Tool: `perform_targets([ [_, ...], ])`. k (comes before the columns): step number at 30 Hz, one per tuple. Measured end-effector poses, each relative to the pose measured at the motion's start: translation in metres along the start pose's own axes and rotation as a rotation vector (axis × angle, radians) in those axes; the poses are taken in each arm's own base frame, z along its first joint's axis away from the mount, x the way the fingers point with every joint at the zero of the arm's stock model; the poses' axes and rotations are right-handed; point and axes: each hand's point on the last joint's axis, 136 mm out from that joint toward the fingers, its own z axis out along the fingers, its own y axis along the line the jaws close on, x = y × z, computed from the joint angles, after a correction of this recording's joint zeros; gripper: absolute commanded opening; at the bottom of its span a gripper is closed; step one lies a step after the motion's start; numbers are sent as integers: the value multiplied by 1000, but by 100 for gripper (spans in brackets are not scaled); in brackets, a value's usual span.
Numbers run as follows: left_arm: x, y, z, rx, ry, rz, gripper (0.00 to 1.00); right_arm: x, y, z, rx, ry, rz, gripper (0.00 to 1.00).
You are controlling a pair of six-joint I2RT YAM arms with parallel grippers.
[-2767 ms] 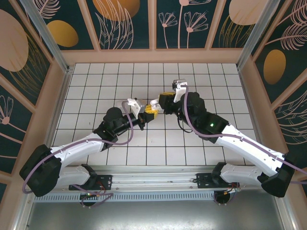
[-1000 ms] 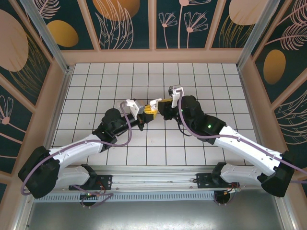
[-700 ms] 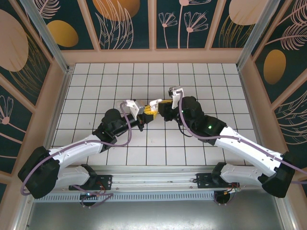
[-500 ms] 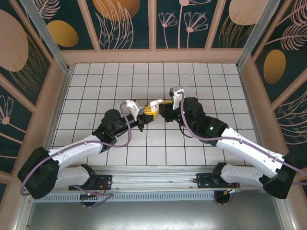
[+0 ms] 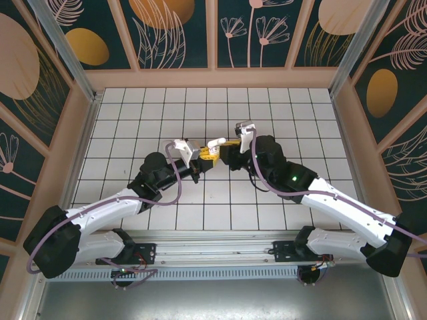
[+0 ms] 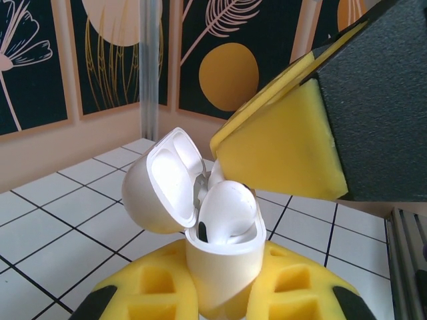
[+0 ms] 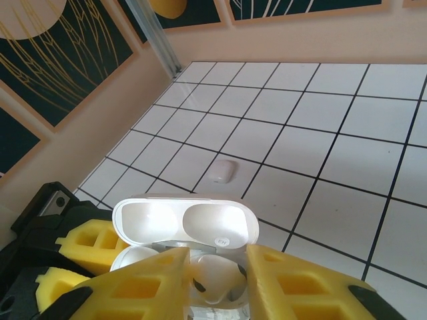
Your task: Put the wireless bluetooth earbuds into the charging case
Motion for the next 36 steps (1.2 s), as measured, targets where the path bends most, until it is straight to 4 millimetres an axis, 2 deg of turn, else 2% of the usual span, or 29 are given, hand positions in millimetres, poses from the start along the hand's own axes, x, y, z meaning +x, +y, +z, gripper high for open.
perform_targets([
  [12,1,-1,-4,-1,-13,4,0,0,-2,-10,7,14,-1,38],
  [20,2,-1,-6,-1,-19,7,0,-30,6,-28,-45,-51,32,36],
  [24,0,-2,-6,1,-27,10,0,-28,6,-20,-70,-20,50,28],
  [30,0,-2,-7,-2,-27,9,0,-3,8,6,-95,89,62,18],
  [36,7,2,-9,-17,-5,1,0,1,7,10,-97,115,65,13],
])
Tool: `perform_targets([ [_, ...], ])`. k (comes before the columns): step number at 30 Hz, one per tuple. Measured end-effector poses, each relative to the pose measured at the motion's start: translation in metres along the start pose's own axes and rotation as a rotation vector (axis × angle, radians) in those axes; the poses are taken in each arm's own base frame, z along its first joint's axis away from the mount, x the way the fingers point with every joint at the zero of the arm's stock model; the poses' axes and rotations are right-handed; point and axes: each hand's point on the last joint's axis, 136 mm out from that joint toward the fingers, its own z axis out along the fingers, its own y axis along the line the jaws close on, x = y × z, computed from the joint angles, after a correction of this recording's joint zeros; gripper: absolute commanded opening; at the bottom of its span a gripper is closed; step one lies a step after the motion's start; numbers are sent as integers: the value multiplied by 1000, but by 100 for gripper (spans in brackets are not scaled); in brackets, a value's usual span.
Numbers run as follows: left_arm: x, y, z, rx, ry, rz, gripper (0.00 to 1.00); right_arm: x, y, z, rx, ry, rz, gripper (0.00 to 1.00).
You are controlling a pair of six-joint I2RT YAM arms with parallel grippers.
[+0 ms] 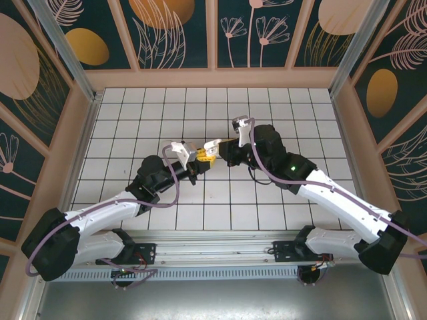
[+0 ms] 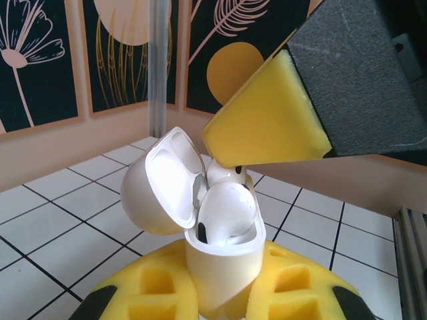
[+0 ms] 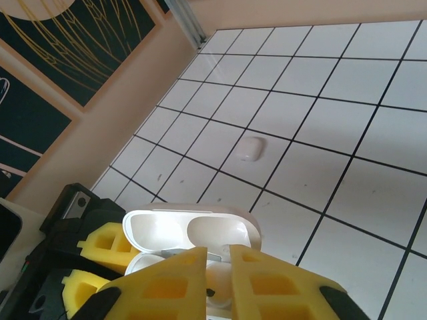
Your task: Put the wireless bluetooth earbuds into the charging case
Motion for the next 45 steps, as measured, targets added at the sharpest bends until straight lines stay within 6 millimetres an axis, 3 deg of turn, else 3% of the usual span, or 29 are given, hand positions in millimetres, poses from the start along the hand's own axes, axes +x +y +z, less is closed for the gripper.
perform_targets([
  [10,-1,-2,-1,10,-1,33,0,-1,-4,-4,13,5,14,35],
  [14,1,-7,0,40,19,53,0,-19,-13,-14,4,-28,54,41],
  [18,0,-15,1,88,34,65,0,-35,-34,-22,-12,-43,123,47],
  [23,-2,-24,3,142,42,66,0,-31,-35,-19,-99,13,176,47],
  [30,-2,-33,11,217,68,55,0,-6,-18,-2,-257,144,246,42],
  [45,8,-34,12,222,103,29,0,6,-2,-6,-422,197,282,35],
])
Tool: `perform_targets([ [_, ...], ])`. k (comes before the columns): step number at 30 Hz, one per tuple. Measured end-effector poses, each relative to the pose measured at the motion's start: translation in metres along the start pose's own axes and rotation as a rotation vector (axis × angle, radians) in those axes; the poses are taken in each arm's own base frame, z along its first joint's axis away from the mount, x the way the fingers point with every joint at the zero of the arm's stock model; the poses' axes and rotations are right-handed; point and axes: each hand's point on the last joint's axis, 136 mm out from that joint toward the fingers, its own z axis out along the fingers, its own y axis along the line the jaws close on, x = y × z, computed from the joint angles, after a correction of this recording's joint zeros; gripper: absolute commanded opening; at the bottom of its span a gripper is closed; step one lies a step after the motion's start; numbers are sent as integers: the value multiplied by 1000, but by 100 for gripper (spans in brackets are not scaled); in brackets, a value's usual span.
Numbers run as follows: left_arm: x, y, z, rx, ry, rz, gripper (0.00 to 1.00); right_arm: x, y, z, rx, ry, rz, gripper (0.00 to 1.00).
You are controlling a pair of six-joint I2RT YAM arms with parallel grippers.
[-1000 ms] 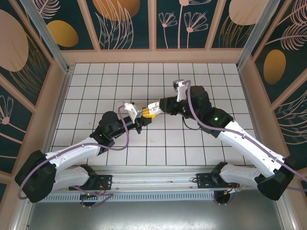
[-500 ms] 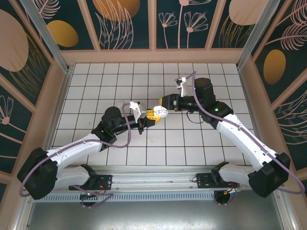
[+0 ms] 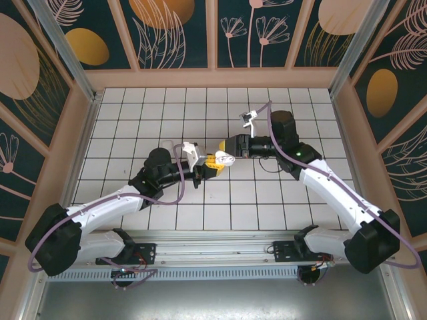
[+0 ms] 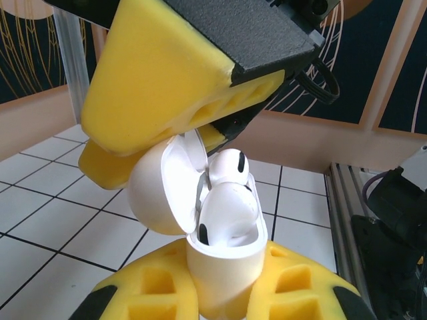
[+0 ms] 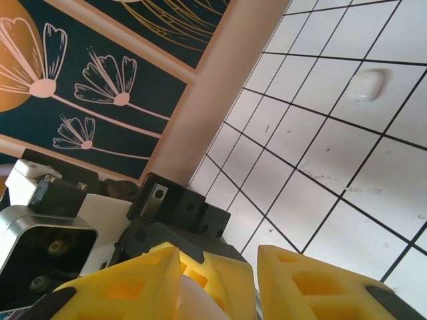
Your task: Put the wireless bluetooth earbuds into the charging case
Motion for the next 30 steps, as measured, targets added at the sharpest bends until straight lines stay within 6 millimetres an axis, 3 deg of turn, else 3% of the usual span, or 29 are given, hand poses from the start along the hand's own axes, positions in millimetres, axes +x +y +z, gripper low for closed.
perform_targets([
  [4,-1,5,-6,-13,-44,-38,0,4,13,-5,-52,11,-14,35],
  [10,4,34,-22,-106,-86,-136,0,13,63,-33,-166,1,-117,35],
  [14,2,34,-22,-100,-92,-157,0,13,77,-44,-165,-18,-173,38],
  [18,-2,34,-22,-97,-100,-167,0,10,60,-42,-85,-40,-168,40],
  [26,-24,26,-15,-21,-126,-215,0,26,1,-23,10,-87,-78,54],
  [30,-40,20,-12,30,-143,-223,0,21,-1,-21,-9,-135,-85,54],
])
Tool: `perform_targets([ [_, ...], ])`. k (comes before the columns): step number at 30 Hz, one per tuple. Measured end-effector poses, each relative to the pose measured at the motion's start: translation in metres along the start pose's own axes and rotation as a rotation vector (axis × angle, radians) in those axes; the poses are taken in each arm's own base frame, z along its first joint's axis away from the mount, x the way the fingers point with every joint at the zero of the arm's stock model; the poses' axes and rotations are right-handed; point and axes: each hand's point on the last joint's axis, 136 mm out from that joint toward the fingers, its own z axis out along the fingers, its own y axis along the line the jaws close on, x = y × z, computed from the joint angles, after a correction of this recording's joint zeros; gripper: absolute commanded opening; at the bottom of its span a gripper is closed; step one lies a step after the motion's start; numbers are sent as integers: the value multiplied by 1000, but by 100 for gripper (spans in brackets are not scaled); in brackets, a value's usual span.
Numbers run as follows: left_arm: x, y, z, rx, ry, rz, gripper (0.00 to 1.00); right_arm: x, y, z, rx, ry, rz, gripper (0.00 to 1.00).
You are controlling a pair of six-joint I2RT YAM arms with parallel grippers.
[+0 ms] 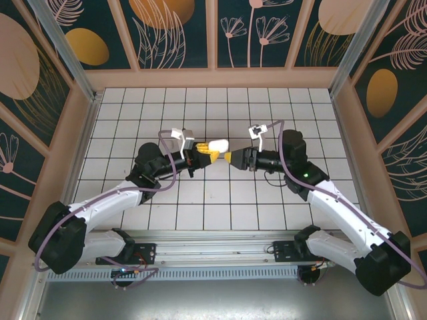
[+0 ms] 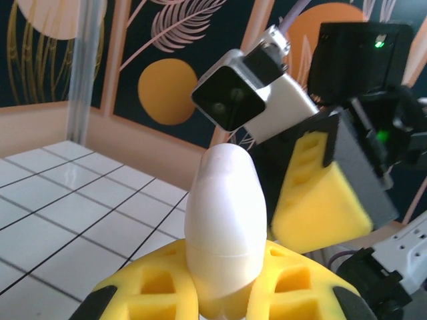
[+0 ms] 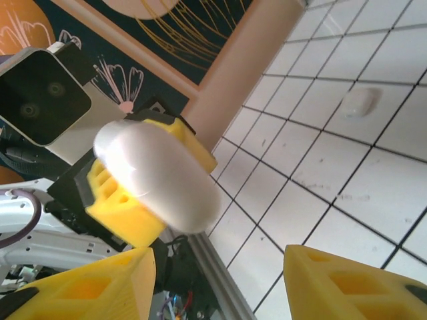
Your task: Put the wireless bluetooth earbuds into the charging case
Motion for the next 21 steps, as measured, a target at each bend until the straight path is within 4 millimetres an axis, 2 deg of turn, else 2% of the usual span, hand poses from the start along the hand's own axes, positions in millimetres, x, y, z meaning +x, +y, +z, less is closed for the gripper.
perform_targets([
  [7,-5,-8,8,71,20,-39,0,-20,23,-2,-88,-71,-88,52],
  [13,-6,-12,14,119,40,-60,0,-23,27,-3,-101,-84,-109,39],
  [18,-8,-13,14,136,48,-86,0,-23,25,-2,-97,-84,-125,23],
  [21,-9,-12,14,137,50,-100,0,-25,25,-2,-97,-89,-139,16],
])
